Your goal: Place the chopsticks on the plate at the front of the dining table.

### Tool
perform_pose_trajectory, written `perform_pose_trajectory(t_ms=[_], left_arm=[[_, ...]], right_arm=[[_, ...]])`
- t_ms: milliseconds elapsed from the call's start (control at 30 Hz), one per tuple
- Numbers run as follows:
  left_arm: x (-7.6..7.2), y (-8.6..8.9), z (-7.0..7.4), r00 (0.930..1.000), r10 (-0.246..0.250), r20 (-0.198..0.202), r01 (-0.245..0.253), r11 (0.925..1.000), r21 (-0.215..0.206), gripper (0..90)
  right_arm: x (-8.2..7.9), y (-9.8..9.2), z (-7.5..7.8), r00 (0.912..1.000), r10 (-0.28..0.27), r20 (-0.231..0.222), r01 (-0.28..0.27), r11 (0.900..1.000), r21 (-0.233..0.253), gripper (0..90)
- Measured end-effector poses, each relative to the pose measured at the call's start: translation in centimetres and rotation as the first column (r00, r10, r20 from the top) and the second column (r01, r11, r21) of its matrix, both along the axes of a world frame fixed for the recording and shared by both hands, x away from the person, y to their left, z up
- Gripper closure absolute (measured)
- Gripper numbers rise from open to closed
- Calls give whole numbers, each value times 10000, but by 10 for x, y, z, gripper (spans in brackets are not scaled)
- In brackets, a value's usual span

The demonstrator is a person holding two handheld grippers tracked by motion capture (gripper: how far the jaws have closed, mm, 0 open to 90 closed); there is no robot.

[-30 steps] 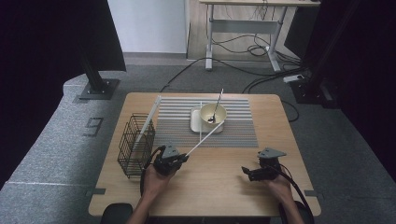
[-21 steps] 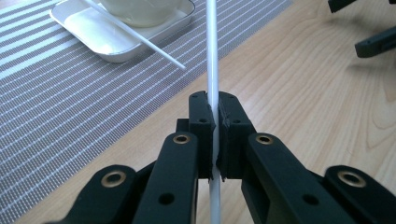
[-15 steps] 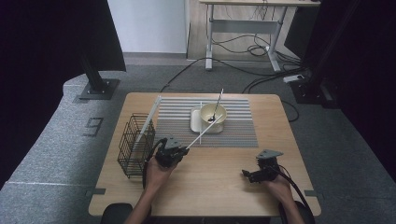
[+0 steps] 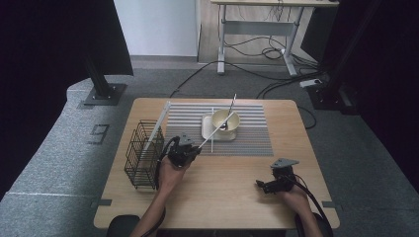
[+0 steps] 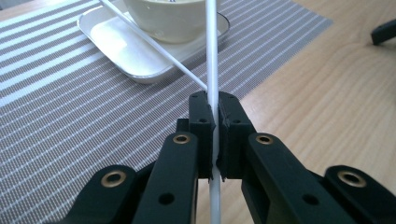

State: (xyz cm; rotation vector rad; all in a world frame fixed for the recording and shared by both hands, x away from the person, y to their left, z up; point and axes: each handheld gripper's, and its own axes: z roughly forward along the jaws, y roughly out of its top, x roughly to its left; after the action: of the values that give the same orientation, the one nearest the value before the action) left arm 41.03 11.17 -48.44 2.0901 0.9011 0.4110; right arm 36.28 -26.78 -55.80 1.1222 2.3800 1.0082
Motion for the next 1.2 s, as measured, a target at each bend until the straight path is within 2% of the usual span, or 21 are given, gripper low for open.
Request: perform_pose_trajectory(t_ms=[633, 800, 967, 1200], left_arm=[[39, -7, -4, 9975, 694, -146, -690, 9972, 280, 855], [51, -6, -5, 9953, 940, -236, -933, 9952, 280, 855], [63, -6, -8, 9931, 1134, -303, -1113, 9918, 629, 855], [78, -3, -13, 9869, 1528, -522, -1498, 9871, 572, 854]], right_arm=[[0, 0, 0, 10000, -25, -10, 25, 10000, 1, 0], [0, 0, 0, 10000, -28, -9, 28, 10000, 0, 0], [0, 0, 0, 10000, -28, -10, 28, 10000, 3, 0], [0, 0, 0, 10000, -27, -13, 27, 10000, 3, 0]])
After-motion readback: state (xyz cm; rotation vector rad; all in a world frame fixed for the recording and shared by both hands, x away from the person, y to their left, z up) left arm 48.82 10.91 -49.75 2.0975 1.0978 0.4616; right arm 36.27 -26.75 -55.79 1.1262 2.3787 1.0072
